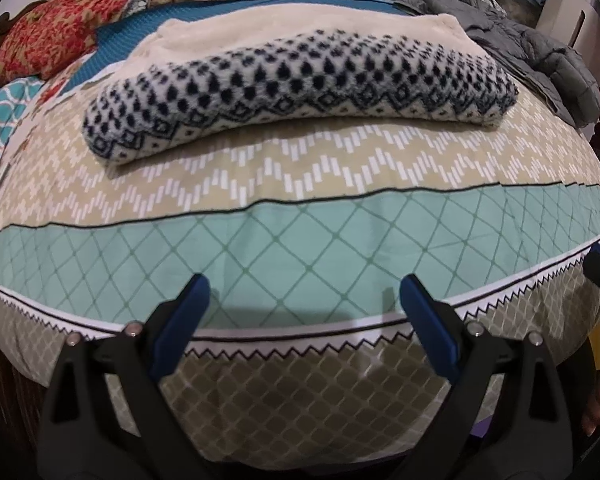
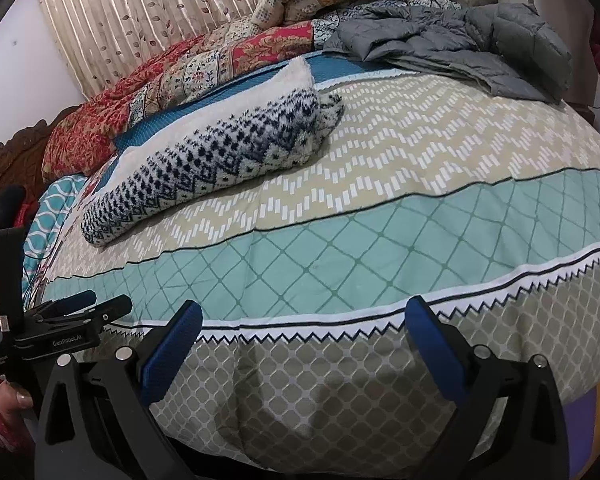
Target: Fold large clothes
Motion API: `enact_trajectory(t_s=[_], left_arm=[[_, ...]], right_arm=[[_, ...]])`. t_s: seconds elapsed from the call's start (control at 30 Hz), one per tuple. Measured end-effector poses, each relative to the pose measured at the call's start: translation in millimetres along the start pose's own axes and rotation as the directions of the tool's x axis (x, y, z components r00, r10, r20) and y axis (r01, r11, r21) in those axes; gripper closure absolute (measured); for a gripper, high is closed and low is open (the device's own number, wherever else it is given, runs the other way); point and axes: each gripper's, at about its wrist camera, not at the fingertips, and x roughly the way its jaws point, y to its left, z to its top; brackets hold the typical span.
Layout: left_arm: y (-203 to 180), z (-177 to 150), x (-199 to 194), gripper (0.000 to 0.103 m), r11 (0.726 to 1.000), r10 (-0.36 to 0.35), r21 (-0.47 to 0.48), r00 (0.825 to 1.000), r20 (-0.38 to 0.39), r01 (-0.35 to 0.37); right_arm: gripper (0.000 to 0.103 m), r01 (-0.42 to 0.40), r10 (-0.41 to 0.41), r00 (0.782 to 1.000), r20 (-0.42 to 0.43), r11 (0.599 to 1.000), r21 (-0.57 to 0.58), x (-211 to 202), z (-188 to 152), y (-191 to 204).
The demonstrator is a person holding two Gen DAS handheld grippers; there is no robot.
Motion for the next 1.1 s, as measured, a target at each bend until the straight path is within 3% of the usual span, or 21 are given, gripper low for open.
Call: enact_trajectory(t_s=[0.17, 0.3, 0.43, 0.5, 0.57, 0.67, 0.77, 0.83, 0.87, 0.9, 0.93, 1.0, 1.03, 1.1], left_arm=[[-2.2, 4.5, -3.5, 0.011, 1.0, -0.002, 0.007, 1.0, 0.002, 0.002], [-12.8, 12.5, -0.5, 0.011, 1.0, -0.012, 0.025, 1.0, -0.014, 0.012], [-30.3, 19.2, 4.9, 0.011, 0.999, -0.042, 0.027, 0.998, -0.037, 0.043], [-36.6, 22.3, 4.8, 0.011, 0.998, -0.059, 0.017, 0.997, -0.041, 0.06], [-41.4, 27.7, 3.7, 0.011, 0.997, -0.071, 0.015, 0.997, -0.041, 0.072], [-42.9, 38.2, 1.2, 0.011, 0.998, -0.046, 0.031, 0.999, -0.012, 0.046], [-38.5, 50.9, -5.9, 0.011, 1.0, -0.026, 0.015, 1.0, 0.017, 0.026], [-30.0, 60.3, -16.3, 0.011, 0.999, -0.033, -0.027, 0.998, 0.06, 0.034], [-27.3, 62.3, -17.9, 0.011, 0.999, -0.029, -0.028, 0.998, 0.058, 0.03], [-23.2, 62.5, -20.1, 0.011, 1.0, -0.012, -0.028, 0.998, 0.057, 0.013], [-17.5, 59.4, -24.8, 0.011, 1.0, -0.003, -0.03, 0.997, 0.075, 0.006], [-6.7, 49.5, -31.1, 0.011, 1.0, -0.01, -0.018, 0.994, 0.107, 0.012], [-1.1, 42.9, -31.4, 0.011, 1.0, -0.009, -0.009, 0.995, 0.103, 0.01], [9.5, 26.5, -26.2, 0.011, 1.0, -0.02, 0.011, 0.998, 0.064, 0.019]], right_arm=[[0.01, 0.04, -0.042, 0.997, 0.062, 0.999, 0.023, -18.8, 15.3, -21.2], [0.01, 0.129, -0.153, 0.977, 0.15, 0.979, 0.158, -55.4, 38.4, -87.3], [0.01, 0.239, -0.313, 0.926, 0.213, 0.919, 0.314, -103.6, 48.3, -170.2], [0.01, 0.332, -0.426, 0.875, 0.232, 0.875, 0.352, -132.7, 60.4, -211.2], [0.01, 0.36, -0.47, 0.841, 0.269, 0.856, 0.37, -160.9, 78.3, -241.1], [0.01, 0.428, -0.552, 0.77, 0.319, 0.819, 0.382, -191.1, 109.6, -275.4], [0.011, 0.455, -0.553, 0.761, 0.34, 0.828, 0.328, -182.0, 160.7, -269.0], [0.011, 0.393, -0.464, 0.791, 0.398, 0.885, 0.251, -169.2, 187.9, -223.6], [0.011, 0.348, -0.416, 0.811, 0.412, 0.908, 0.233, -161.3, 185.3, -203.2], [0.011, 0.285, -0.346, 0.844, 0.409, 0.936, 0.205, -148.9, 172.7, -180.6], [0.011, 0.219, -0.265, 0.888, 0.376, 0.963, 0.159, -130.7, 149.3, -154.0], [0.011, 0.166, -0.182, 0.942, 0.283, 0.983, 0.081, -96.1, 93.7, -108.5], [0.011, 0.145, -0.151, 0.964, 0.219, 0.989, 0.043, -76.8, 61.9, -85.0], [0.011, 0.125, -0.128, 0.983, 0.133, 0.992, 0.03, -54.0, 27.6, -58.3]])
